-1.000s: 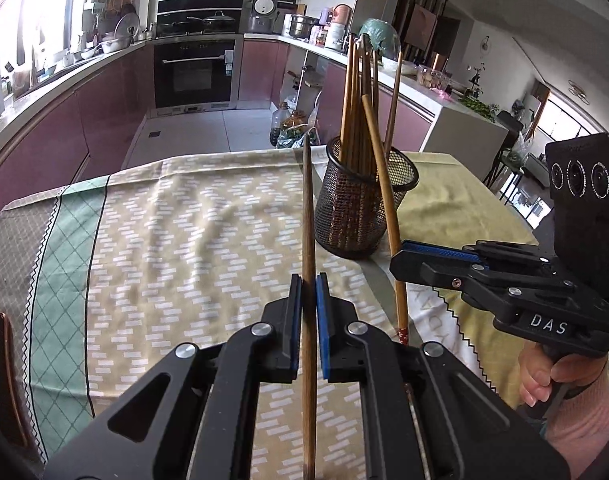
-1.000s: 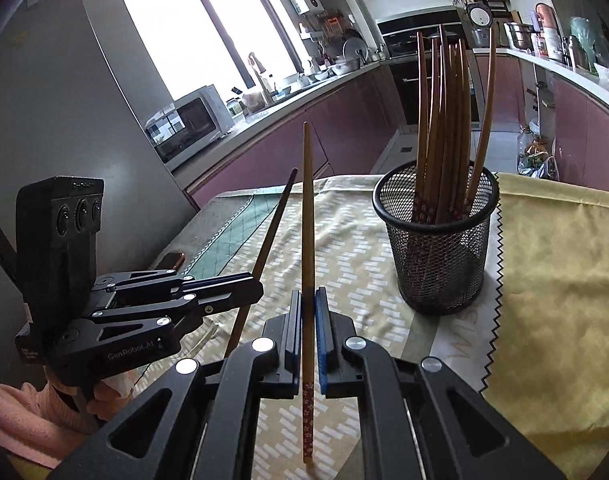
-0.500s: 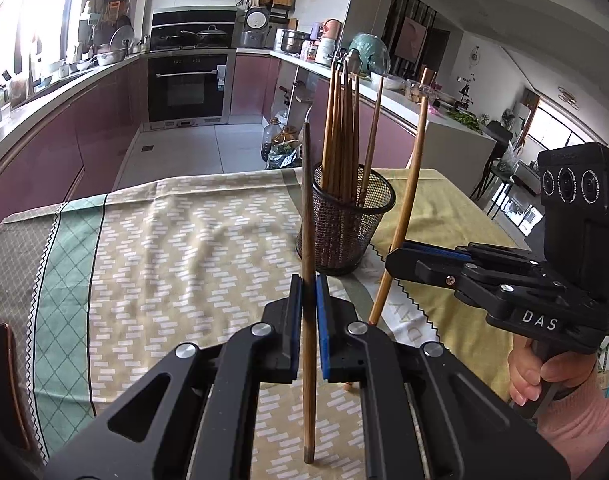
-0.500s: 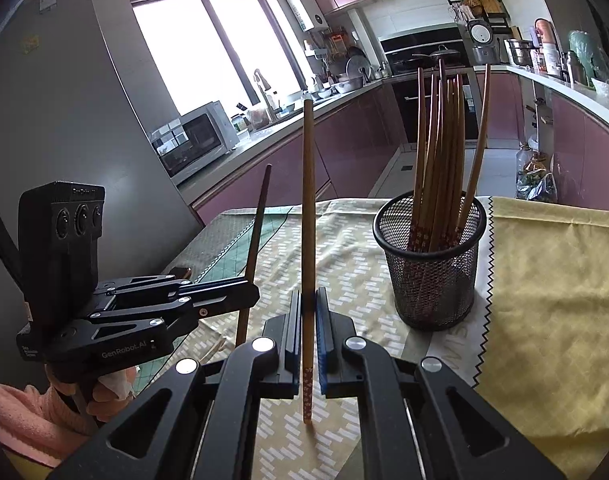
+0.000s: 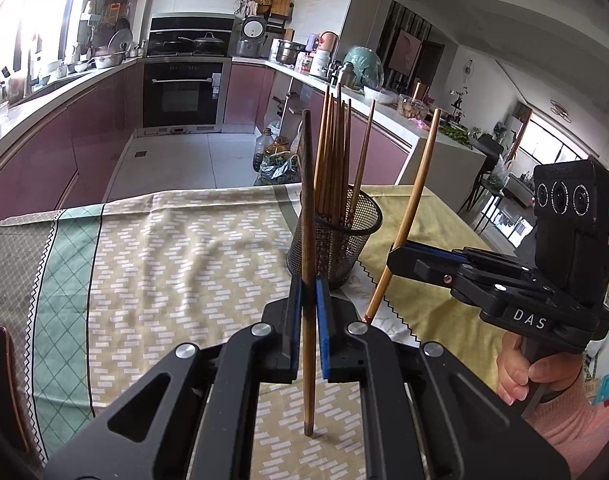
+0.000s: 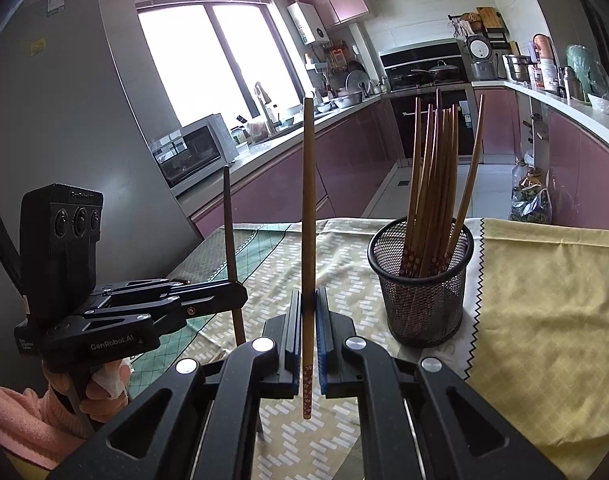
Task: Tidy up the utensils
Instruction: 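Lift the chopstick upright with the right gripper toward the mesh cup, then carry the upright chopstick with the right gripper over the mesh cup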
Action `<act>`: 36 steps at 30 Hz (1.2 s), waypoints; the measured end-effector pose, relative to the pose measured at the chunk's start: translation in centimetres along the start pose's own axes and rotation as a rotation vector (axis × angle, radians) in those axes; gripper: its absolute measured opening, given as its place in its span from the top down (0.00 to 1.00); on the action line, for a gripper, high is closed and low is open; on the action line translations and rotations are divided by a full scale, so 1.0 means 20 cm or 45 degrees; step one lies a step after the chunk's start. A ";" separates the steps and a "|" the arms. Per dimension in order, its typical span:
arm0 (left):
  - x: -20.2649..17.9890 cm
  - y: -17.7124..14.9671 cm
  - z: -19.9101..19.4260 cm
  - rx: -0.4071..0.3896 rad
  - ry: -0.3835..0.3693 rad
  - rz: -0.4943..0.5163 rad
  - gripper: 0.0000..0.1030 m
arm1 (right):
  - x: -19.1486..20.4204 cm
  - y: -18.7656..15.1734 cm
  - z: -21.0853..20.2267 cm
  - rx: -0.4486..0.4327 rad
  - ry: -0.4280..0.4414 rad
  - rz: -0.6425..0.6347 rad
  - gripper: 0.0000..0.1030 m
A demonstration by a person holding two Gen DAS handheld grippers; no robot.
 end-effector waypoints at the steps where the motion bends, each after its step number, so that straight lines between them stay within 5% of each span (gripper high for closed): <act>1: 0.00 0.00 0.00 -0.003 0.001 0.002 0.93 | 0.00 0.00 0.00 -0.002 0.000 -0.001 0.94; 36: -0.06 0.14 -0.04 -0.086 -0.027 0.050 0.93 | -0.04 0.13 -0.11 -0.105 -0.066 -0.050 0.94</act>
Point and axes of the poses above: each gripper's, at about its wrist camera, not at the fingertips, and z roughly the way its jaws point, x to its left, y to its top, the point moved 6 cm from there along z, roughly the way its jaws point, and after that the axes turned 5 degrees about y, right-handed, at the moved point
